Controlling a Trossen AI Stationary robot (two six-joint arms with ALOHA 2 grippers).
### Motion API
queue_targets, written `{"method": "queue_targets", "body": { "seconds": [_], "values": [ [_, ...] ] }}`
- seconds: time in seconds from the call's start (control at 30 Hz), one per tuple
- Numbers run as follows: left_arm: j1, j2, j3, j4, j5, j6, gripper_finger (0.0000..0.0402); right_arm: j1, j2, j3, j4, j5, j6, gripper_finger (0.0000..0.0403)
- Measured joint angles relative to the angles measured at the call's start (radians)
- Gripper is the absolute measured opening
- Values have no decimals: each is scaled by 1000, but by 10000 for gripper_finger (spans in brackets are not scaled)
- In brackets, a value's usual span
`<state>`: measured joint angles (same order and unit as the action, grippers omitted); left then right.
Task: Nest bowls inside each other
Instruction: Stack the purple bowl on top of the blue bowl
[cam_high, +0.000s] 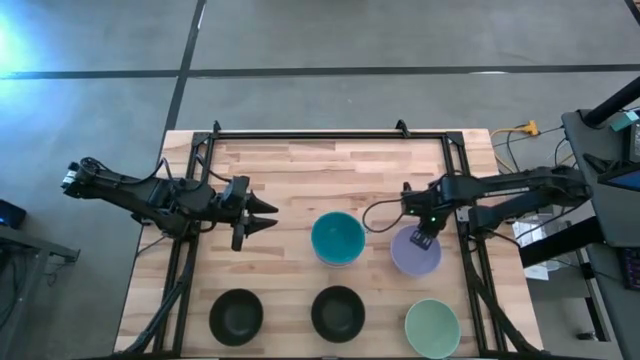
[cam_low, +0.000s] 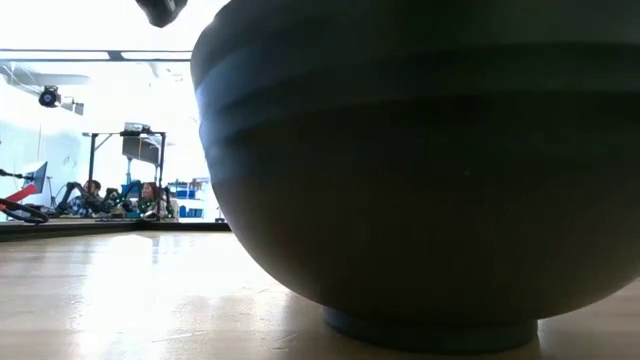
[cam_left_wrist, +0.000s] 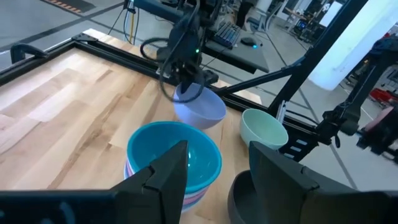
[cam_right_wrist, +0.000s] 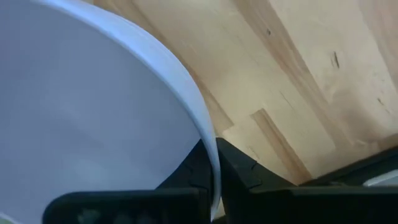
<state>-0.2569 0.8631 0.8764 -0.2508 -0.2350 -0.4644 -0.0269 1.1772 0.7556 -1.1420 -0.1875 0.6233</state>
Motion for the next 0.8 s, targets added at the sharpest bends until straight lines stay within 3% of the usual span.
{"method": "queue_targets", "body": {
  "seconds": [0.4, 0.6, 0.8],
  "values": [
    [2, 0, 0, 3, -8, 9, 154, 0, -204, 182, -50, 47, 162, 9],
    [2, 0, 0, 6, -22, 9, 154, 0, -189, 332, 116, 111, 207, 9],
    [2, 0, 0, 7, -33, 7, 154, 0, -87, 511, 281, 147, 144, 11]
  ]
}}
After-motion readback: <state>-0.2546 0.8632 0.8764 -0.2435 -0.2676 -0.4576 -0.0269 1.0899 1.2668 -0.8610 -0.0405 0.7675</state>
